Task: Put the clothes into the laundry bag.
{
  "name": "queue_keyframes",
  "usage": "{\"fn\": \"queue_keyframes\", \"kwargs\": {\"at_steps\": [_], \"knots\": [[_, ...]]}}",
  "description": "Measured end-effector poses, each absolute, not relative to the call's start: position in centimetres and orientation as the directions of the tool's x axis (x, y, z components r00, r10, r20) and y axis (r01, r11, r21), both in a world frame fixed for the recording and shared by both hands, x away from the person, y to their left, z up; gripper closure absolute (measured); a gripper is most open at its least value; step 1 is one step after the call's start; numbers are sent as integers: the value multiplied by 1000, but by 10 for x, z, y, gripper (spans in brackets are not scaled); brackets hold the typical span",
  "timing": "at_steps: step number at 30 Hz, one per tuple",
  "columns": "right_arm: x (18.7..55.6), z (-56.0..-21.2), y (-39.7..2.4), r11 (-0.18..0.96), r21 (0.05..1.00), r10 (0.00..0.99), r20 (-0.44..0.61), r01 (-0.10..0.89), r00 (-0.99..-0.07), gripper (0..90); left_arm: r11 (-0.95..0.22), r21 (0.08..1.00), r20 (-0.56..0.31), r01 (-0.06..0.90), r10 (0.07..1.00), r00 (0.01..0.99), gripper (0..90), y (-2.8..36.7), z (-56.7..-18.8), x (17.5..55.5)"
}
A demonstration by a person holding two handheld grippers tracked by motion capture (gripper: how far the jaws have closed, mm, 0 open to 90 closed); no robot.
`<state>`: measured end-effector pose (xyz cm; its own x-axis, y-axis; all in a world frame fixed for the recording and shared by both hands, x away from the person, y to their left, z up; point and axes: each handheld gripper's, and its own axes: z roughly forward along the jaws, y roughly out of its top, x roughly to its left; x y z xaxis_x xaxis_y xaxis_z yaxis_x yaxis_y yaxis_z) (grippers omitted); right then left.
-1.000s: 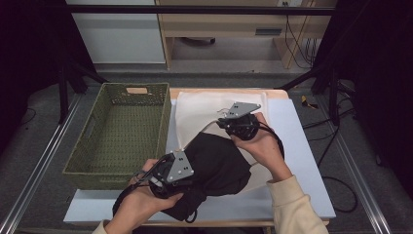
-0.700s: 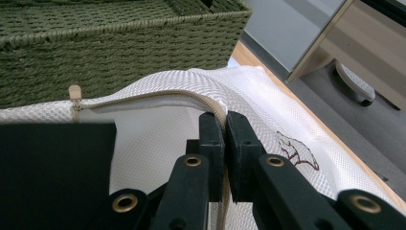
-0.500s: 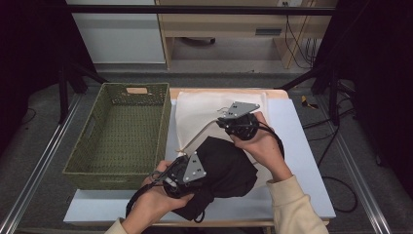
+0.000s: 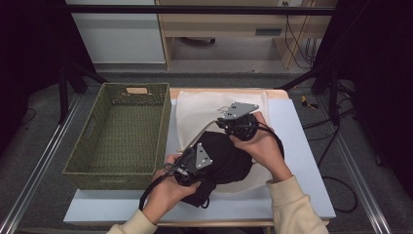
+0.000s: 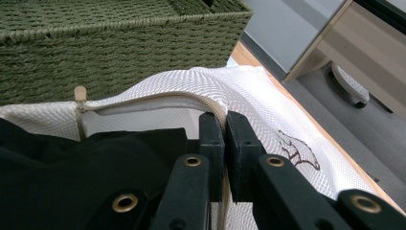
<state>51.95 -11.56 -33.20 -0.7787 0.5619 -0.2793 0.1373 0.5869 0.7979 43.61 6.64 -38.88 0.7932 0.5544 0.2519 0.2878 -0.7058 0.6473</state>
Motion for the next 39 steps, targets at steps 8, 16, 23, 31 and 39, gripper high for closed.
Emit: {"fn": "queue_keyframes", "kwargs": {"at_steps": [8,16,23,31,39], "knots": [[518,-331,-113,594,794,555,-287,130,-781,862,-688,653,259,316,595,761,608,59,-394,444],[518,-332,-112,597,791,551,-285,132,-785,862,-683,660,265,312,600,755,606,49,-395,444],[517,-334,-110,604,786,542,-287,129,-790,863,-668,673,262,318,617,742,604,42,-400,451],[517,-335,-109,608,784,535,-286,127,-795,863,-663,675,276,325,635,721,600,36,-410,457],[516,-335,-110,609,783,532,-284,127,-798,863,-652,689,283,317,645,710,600,37,-415,457]]}}
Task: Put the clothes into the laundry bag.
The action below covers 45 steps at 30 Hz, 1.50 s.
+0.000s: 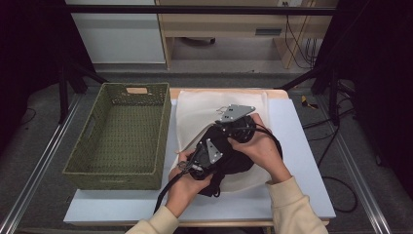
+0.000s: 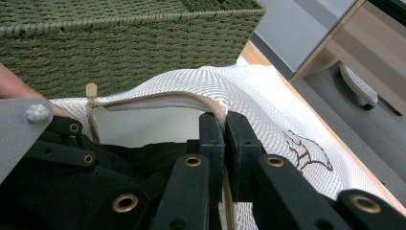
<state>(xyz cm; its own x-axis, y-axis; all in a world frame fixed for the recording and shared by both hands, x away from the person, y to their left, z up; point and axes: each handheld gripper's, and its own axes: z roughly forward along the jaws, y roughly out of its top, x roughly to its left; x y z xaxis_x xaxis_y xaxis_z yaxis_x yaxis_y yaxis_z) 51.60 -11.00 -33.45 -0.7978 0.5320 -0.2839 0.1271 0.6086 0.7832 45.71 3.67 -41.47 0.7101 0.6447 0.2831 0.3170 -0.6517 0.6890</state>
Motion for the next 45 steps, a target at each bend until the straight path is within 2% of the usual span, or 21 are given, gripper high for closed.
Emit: {"fn": "queue_keyframes", "kwargs": {"at_steps": [8,21,45], "knots": [[516,-334,-110,607,784,533,-283,127,-797,863,-646,697,284,311,648,707,599,35,-410,457],[515,-335,-109,612,781,526,-284,125,-802,863,-636,702,291,320,667,686,592,28,-431,463],[515,-338,-107,618,775,521,-278,133,-807,862,-605,723,284,334,701,654,567,23,-444,469]]}}
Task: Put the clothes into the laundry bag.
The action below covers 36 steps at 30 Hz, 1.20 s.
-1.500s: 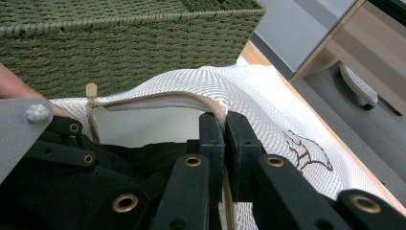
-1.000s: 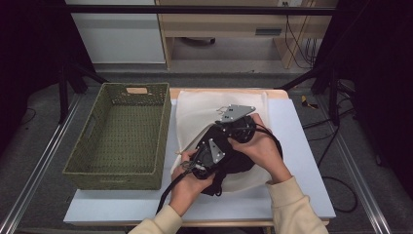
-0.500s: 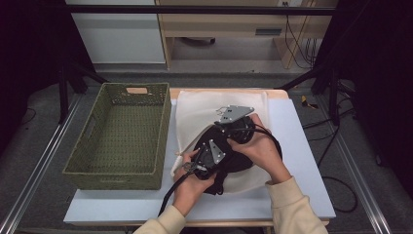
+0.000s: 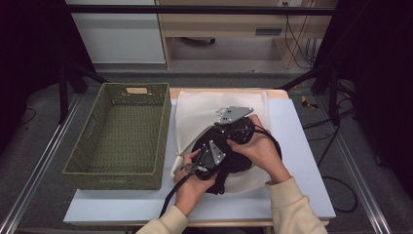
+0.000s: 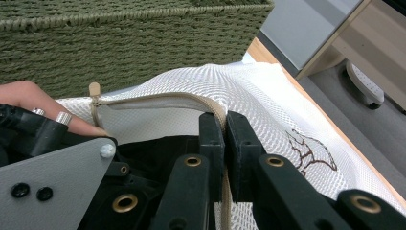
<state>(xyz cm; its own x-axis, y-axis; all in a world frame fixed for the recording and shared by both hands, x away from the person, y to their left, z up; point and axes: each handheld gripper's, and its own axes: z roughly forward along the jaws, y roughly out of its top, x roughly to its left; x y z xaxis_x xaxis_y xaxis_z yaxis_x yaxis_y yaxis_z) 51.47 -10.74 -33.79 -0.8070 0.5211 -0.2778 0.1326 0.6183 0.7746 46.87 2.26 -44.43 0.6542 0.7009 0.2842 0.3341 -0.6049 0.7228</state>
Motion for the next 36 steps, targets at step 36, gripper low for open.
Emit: {"fn": "queue_keyframes", "kwargs": {"at_steps": [36], "knots": [[511,-342,-108,630,763,535,-292,145,-793,861,-392,885,118,250,710,694,457,94,-390,396]]}}
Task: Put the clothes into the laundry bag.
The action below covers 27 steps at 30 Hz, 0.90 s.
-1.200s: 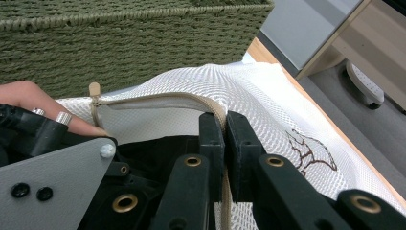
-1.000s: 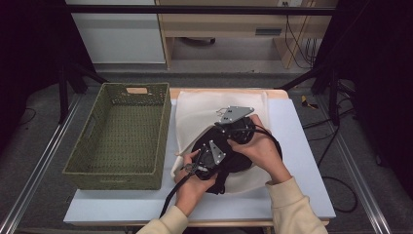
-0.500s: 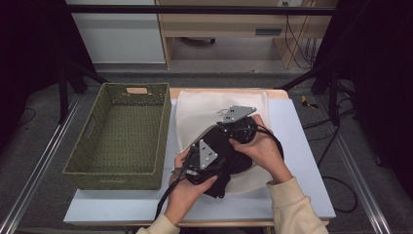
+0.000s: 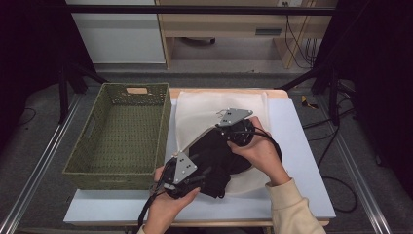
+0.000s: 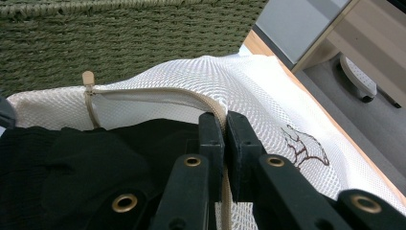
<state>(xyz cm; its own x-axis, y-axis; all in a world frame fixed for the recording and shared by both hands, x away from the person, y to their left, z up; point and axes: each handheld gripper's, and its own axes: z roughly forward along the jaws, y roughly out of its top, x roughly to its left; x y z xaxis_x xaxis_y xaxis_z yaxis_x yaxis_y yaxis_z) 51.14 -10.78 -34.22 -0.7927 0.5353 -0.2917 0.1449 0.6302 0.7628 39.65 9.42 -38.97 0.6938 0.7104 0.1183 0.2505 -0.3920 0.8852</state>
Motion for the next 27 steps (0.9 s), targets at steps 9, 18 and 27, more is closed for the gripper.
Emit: {"fn": "queue_keyframes", "kwargs": {"at_steps": [9,18,27], "knots": [[510,-341,-111,625,767,539,-288,147,-791,861,-410,865,104,289,710,696,665,104,-401,390],[509,-342,-111,625,767,539,-286,149,-792,861,-433,836,77,338,702,708,856,113,-422,384],[508,-343,-110,627,764,537,-284,151,-794,861,-490,790,73,370,674,736,899,105,-439,381]]}}
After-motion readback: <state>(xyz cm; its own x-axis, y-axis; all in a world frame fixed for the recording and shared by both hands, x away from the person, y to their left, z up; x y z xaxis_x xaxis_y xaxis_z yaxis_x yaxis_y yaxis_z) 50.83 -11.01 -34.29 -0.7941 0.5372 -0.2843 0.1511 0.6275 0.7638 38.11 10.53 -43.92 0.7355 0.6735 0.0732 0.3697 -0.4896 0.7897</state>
